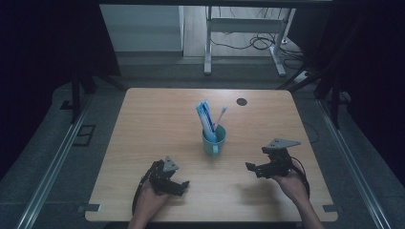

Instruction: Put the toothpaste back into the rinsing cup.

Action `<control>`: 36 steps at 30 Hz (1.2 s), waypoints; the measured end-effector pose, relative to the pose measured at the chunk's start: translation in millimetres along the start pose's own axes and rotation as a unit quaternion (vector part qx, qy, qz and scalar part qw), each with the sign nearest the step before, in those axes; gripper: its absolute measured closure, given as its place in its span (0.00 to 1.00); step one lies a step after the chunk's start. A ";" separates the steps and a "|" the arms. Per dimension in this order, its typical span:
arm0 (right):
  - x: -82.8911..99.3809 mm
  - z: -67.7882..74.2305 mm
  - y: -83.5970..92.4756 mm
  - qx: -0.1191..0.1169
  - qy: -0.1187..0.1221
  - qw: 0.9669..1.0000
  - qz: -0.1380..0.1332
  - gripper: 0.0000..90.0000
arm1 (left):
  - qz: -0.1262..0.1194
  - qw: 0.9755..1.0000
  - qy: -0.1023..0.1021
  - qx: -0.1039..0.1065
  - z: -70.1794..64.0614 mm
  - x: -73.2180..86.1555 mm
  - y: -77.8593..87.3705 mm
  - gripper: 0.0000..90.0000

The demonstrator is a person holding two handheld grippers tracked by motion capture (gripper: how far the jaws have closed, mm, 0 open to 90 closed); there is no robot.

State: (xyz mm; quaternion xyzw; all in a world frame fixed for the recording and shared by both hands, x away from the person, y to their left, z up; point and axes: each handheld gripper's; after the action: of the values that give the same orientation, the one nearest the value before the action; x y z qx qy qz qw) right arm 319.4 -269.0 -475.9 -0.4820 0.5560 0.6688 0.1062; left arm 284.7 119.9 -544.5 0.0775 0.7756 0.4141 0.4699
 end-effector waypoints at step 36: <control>77.0 4.5 -10.6 0.032 0.014 0.998 0.043 0.00 | 0.000 1.000 0.001 -0.002 -0.3 0.0 0.1 0.02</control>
State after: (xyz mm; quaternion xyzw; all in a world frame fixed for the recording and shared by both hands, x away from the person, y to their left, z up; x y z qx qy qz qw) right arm 284.7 -291.8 -541.8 -0.4637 0.5987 0.6476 0.0850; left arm 284.4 119.8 -544.4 0.0763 0.7752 0.4157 0.4695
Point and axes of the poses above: each handheld gripper's, and its own axes: y roughly backward along the jaws, x roughly out of its underside, z roughly to its left, and after that the axes turned 15 degrees about x, right-handed
